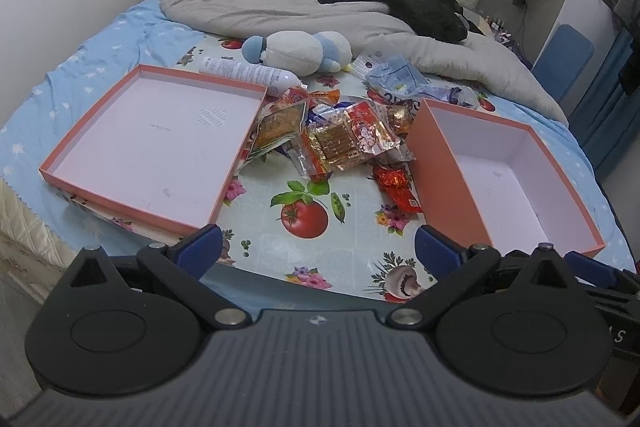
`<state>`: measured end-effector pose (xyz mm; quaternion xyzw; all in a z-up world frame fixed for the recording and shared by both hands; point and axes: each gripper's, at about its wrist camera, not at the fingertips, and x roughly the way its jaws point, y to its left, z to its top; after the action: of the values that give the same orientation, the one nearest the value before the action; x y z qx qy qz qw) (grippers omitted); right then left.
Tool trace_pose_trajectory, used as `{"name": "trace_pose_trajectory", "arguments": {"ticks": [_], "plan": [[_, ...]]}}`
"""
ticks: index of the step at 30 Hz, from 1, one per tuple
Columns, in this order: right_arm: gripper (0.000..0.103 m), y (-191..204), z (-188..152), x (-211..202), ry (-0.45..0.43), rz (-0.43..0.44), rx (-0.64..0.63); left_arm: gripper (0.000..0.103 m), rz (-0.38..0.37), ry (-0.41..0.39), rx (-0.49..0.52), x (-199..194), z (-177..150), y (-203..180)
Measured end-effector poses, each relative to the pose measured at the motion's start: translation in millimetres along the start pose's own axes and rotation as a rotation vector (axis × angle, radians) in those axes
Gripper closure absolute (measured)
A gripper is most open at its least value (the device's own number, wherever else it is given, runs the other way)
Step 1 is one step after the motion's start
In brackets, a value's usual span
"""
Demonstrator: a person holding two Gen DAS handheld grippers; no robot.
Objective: Organize snacks
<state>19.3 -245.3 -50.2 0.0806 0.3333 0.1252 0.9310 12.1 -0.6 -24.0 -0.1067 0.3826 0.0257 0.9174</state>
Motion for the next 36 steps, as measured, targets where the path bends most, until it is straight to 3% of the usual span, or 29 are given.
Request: {"name": "trace_pose_trajectory", "arguments": {"ticks": [36], "plan": [[0.000,-6.3,-7.6,10.0,0.036,0.030,0.029,0.000,-0.003,0.016,-0.004,12.6,-2.6,0.9]]}}
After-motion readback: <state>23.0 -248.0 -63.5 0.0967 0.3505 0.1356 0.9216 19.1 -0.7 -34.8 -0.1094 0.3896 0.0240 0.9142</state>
